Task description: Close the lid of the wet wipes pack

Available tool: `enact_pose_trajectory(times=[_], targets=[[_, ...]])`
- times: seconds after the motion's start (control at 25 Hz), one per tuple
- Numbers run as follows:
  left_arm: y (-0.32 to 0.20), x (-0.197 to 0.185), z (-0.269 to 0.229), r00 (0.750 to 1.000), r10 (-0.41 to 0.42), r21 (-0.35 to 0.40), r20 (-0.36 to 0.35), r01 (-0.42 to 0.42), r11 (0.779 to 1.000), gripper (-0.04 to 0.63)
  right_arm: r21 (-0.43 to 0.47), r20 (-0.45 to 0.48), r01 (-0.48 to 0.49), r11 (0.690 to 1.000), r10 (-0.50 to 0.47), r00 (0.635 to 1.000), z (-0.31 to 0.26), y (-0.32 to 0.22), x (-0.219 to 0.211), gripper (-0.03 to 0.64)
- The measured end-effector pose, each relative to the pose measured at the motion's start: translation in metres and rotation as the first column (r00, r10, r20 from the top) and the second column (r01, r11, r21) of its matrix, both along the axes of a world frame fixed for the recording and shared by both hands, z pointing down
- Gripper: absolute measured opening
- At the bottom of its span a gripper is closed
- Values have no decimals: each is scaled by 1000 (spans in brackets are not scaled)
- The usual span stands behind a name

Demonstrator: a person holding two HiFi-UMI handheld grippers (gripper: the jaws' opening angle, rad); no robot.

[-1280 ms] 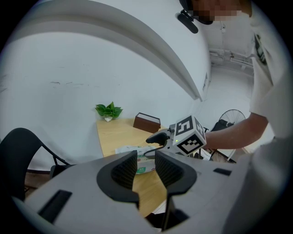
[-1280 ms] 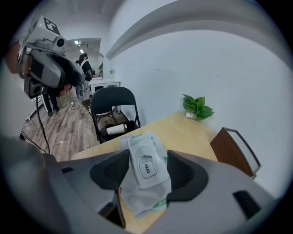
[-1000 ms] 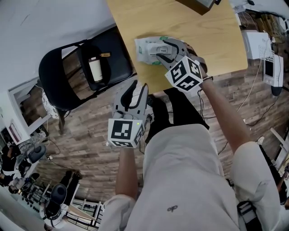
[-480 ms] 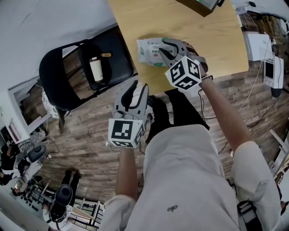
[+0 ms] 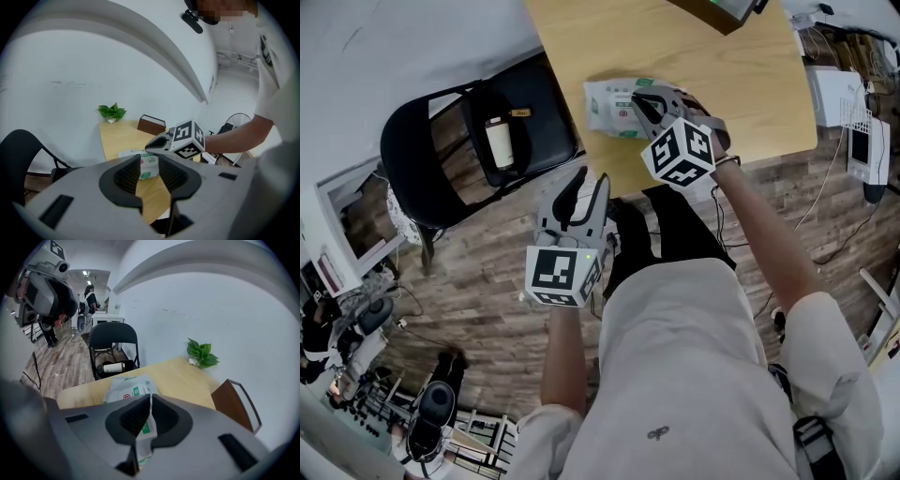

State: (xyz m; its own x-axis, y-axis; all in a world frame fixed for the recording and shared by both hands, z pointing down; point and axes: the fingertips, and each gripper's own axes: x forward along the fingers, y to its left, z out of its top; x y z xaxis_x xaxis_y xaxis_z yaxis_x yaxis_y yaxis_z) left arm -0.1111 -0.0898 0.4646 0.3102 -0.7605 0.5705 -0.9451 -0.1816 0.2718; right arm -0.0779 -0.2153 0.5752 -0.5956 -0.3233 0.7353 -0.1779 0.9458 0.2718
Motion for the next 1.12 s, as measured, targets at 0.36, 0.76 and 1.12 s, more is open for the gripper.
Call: enact_pose_trajectory(times=[0.36,0.76,1.12], targets=[[-2,0,3,1000,-2,-7,-4,2,1000,117,4,-39,17,1000,-17,999,14,-7,-2,11],[-6,-3,3,1000,-6,-4,-8,6,1000,117,-24,-81,25,999,-27,996,30,-7,-3,3],[-7,-5,5,1000,-11,-7,-12,11,1000,117,-92,-70,-2,996,-5,998,37,-9,-4,-2]])
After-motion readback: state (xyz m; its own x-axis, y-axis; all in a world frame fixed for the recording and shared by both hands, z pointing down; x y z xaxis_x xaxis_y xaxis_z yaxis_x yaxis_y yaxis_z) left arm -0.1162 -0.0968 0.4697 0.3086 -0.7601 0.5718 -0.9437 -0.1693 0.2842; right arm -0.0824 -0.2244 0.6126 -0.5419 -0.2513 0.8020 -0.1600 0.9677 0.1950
